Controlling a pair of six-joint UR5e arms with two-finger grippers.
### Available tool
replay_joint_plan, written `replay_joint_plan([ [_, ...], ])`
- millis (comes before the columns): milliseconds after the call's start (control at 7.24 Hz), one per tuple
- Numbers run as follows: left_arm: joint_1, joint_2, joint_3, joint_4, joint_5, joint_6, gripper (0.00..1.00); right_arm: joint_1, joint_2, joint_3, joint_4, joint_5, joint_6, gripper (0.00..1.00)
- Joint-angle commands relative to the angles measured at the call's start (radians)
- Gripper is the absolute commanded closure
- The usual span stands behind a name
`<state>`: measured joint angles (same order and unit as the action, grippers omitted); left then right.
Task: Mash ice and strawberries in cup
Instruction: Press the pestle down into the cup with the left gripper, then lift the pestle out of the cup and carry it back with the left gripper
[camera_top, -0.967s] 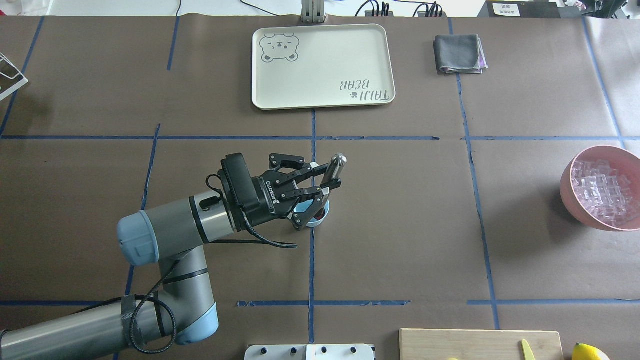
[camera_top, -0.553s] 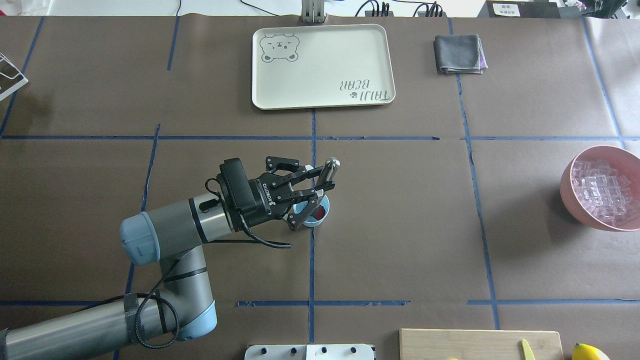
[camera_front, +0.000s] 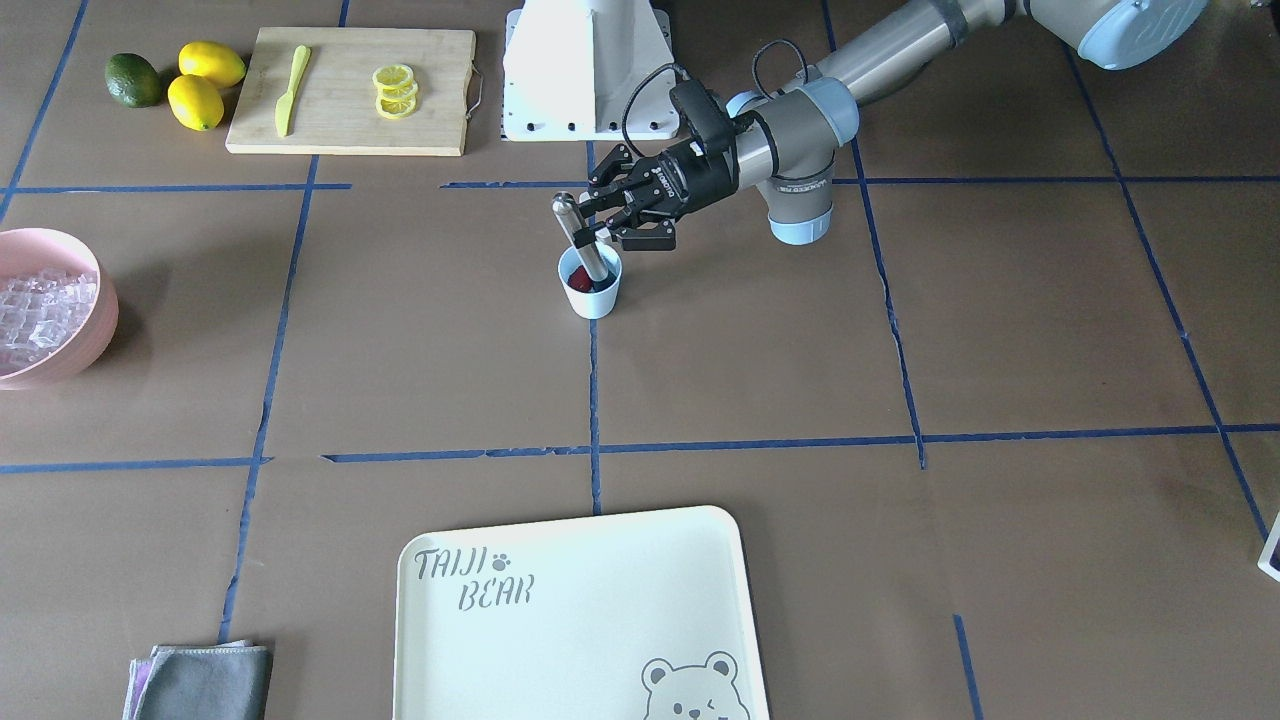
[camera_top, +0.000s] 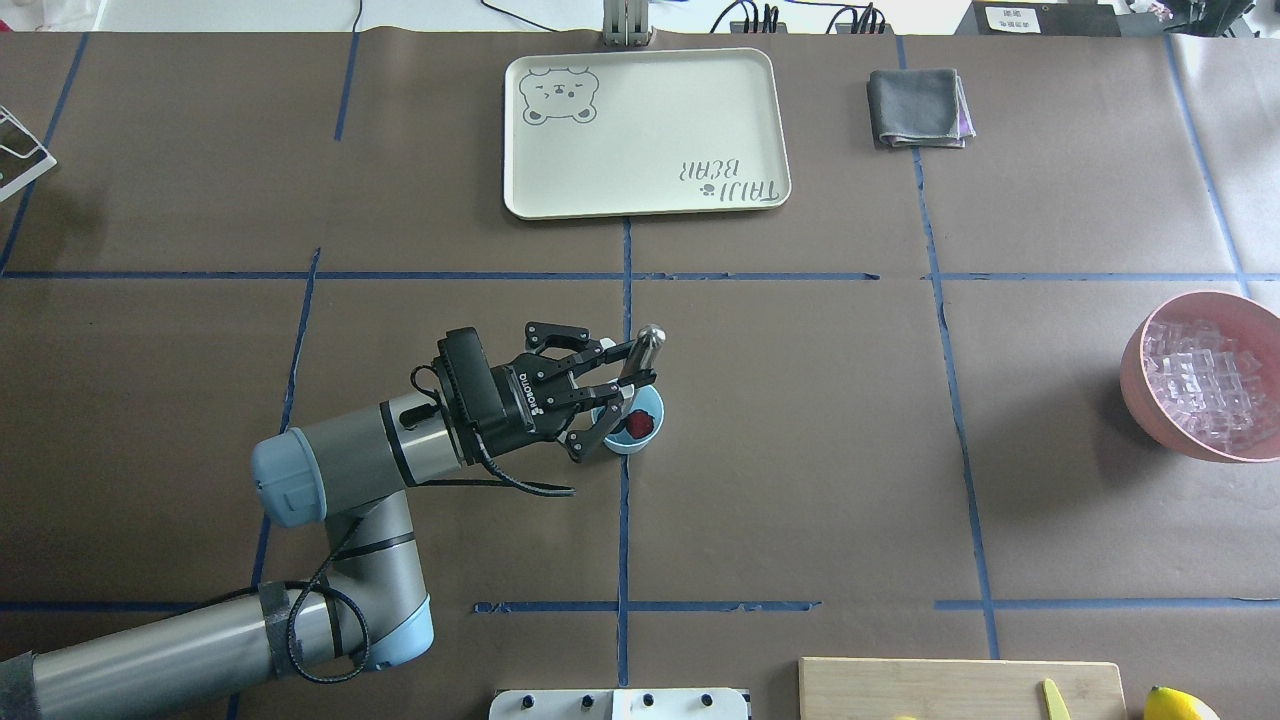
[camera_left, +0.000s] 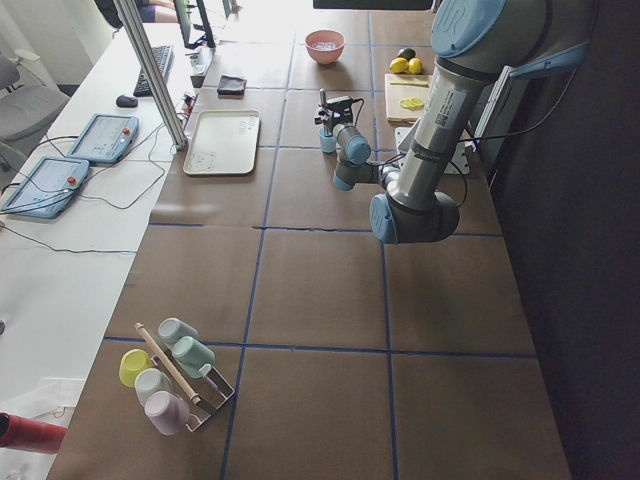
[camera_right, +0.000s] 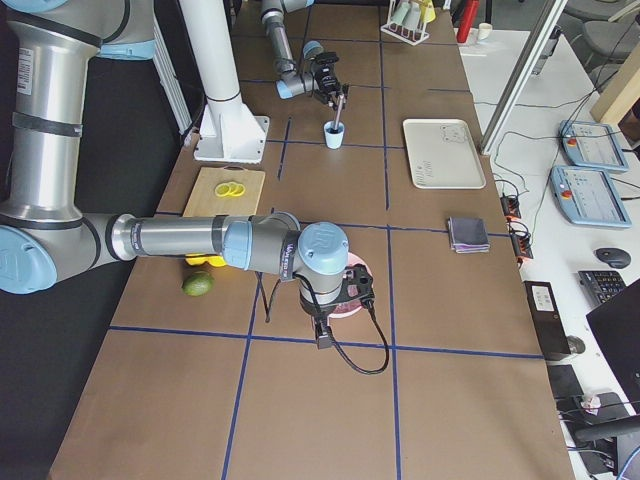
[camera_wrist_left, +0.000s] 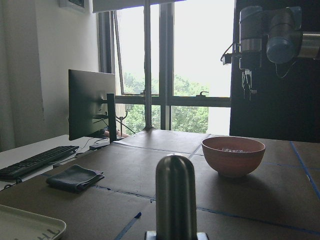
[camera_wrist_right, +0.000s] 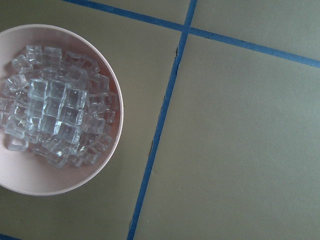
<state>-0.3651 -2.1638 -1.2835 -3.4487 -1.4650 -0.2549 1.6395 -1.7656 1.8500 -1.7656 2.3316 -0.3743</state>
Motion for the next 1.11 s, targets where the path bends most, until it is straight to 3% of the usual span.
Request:
replay_joint_plan([
  [0, -0.027, -0.005, -0.04, 0.009, -0.003, -0.015, 1.0, 0.002, 0.002, 0.002, 0.0, 0.0, 0.0, 0.0],
  [276, -0.047, -0.005, -0.114, 0.075, -0.005, -0.02, 1.0, 0.003, 0.002, 0.006, 0.0, 0.0, 0.002, 0.0],
  [415, -0.069, 0.002, -0.182, 0.171, -0.008, -0.053, 1.0, 0.003, 0.002, 0.005, 0.0, 0.0, 0.002, 0.0],
  [691, -0.087, 0.037, -0.407, 0.523, -0.011, -0.076, 1.0, 0.003, 0.002, 0.005, 0.0, 0.0, 0.002, 0.0],
  [967, -0.119, 0.042, -0.532, 0.849, -0.011, -0.076, 1.0, 0.002, -0.001, -0.006, 0.035, -0.002, 0.006, 0.0],
])
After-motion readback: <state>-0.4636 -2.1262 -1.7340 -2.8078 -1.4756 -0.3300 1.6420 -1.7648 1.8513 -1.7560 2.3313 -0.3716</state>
